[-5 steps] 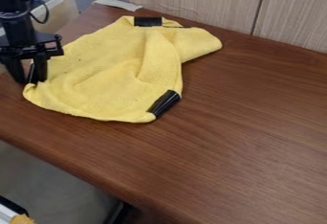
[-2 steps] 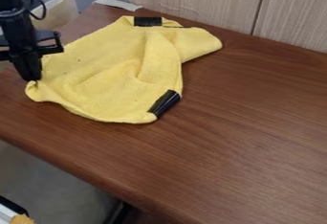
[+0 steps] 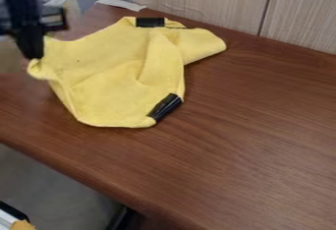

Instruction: Fold the cloth from bottom left to top right

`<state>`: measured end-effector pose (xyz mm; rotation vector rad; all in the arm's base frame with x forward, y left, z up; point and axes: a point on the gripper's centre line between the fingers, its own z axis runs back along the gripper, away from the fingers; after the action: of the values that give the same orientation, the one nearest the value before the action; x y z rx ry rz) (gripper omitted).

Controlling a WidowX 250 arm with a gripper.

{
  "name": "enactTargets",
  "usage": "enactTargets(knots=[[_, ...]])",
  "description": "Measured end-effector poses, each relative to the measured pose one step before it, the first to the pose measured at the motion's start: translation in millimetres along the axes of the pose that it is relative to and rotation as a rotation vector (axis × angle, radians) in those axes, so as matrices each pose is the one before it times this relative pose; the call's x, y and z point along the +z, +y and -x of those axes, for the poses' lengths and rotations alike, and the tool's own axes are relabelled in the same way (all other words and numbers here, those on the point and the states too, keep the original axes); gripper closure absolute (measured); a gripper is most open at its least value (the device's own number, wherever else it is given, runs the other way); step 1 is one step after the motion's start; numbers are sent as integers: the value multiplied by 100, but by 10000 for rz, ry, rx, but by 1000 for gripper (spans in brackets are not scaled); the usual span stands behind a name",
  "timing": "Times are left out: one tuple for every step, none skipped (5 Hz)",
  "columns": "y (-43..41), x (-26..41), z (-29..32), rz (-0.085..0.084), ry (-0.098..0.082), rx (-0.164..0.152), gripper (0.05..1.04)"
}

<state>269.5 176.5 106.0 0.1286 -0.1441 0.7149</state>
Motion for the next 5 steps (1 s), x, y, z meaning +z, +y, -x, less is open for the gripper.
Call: enactTargets(knots=[[-3482, 2150, -313, 820, -193, -446, 1020], [-4152, 1149, -17, 669, -201, -1024, 1020], [-4728, 151, -63, 541, -40, -1115, 1020], [-3801, -2585, 580, 438, 704, -1023, 1020], [-1643, -1484, -21, -128, -51, -510, 1020]])
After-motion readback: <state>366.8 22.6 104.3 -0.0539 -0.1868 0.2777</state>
